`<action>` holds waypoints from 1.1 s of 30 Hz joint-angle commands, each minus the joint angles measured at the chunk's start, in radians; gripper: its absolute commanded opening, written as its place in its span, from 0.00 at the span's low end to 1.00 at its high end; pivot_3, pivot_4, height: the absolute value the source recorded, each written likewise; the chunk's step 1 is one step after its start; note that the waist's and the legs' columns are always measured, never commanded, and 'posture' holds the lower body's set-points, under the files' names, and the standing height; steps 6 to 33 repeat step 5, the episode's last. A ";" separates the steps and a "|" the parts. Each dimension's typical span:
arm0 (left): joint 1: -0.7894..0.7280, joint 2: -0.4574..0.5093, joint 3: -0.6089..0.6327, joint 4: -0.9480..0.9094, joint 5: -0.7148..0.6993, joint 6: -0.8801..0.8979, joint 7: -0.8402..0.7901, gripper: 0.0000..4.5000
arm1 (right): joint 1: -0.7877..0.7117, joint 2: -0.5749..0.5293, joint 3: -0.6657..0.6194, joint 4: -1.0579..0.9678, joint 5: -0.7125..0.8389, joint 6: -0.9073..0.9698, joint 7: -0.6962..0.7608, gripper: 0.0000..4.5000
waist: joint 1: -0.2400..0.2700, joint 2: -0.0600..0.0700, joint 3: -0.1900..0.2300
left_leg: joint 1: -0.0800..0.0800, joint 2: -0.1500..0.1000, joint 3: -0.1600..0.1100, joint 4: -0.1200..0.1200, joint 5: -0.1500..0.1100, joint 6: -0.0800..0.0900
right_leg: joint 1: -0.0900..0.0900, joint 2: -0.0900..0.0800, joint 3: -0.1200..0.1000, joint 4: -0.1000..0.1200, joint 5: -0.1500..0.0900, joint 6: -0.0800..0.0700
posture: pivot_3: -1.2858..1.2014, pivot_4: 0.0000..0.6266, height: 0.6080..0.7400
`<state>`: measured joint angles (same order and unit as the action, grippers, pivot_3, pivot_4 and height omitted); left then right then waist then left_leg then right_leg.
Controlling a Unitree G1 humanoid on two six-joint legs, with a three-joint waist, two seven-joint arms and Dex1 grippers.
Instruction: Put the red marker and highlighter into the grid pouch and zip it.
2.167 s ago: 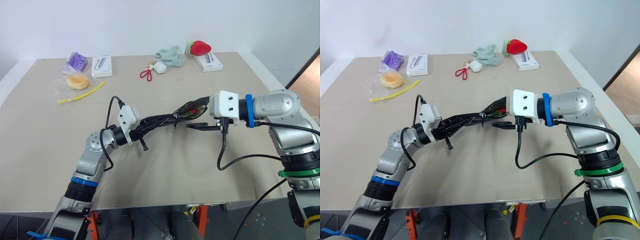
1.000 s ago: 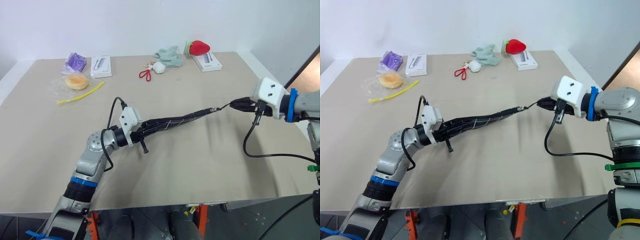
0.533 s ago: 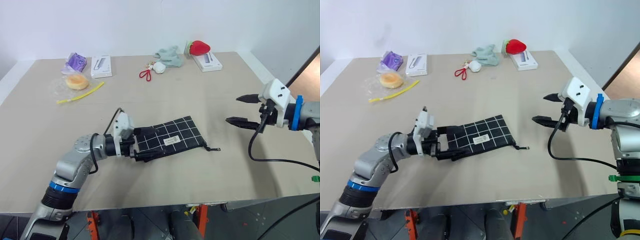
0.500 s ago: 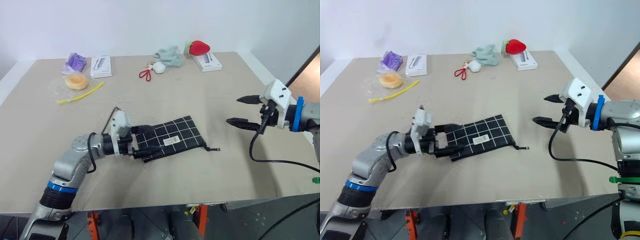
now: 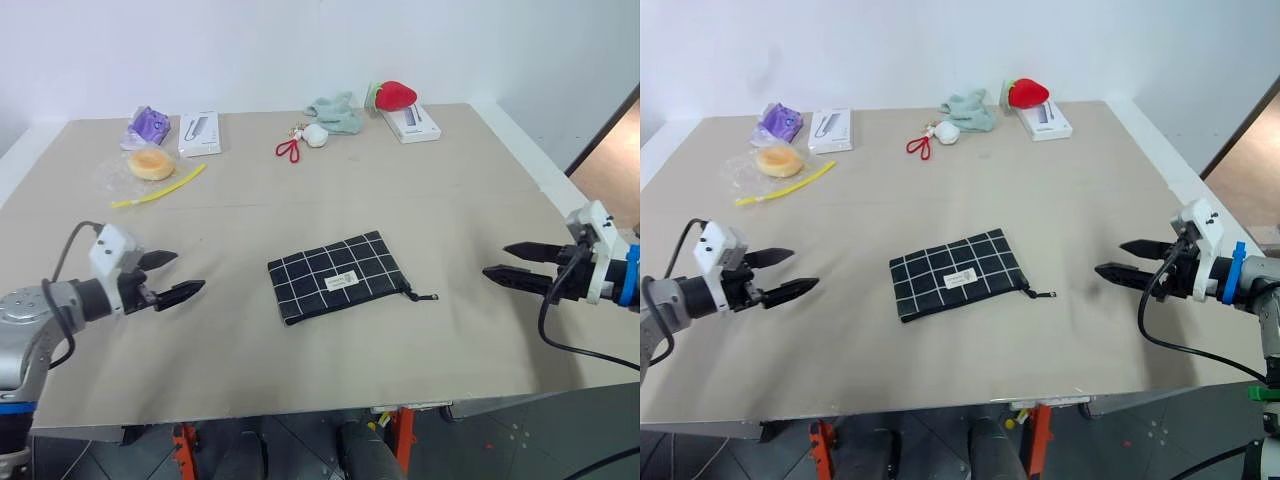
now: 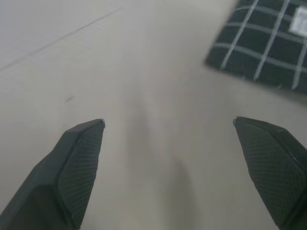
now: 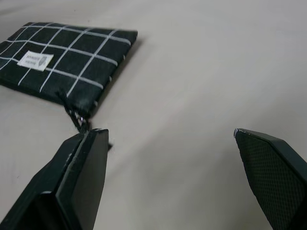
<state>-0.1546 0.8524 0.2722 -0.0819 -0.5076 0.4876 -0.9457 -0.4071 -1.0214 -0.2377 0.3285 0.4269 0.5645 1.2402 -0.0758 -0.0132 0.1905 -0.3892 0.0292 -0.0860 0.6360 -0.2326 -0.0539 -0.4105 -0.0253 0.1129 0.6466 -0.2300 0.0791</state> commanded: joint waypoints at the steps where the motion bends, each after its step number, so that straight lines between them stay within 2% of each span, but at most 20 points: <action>1: 0.001 0.044 0.061 0.008 0.002 -0.025 -0.024 0.99 | -0.051 0.006 0.004 0.019 -0.004 -0.026 0.001 1.00 | -0.001 0.000 0.000 | 0.000 0.000 0.000 0.000 0.000 0.000 | 0.000 0.000 0.000 0.000 0.000 -0.001 | 0.52 0.24 1.00; 33: 0.025 0.053 0.077 -0.009 -0.008 -0.007 -0.027 0.99 | -0.066 0.023 0.022 0.013 -0.006 -0.042 0.005 1.00 | -0.001 0.000 0.000 | 0.000 0.001 0.001 0.000 0.000 0.000 | 0.000 0.000 0.000 0.000 0.001 0.001 | 0.52 0.24 1.00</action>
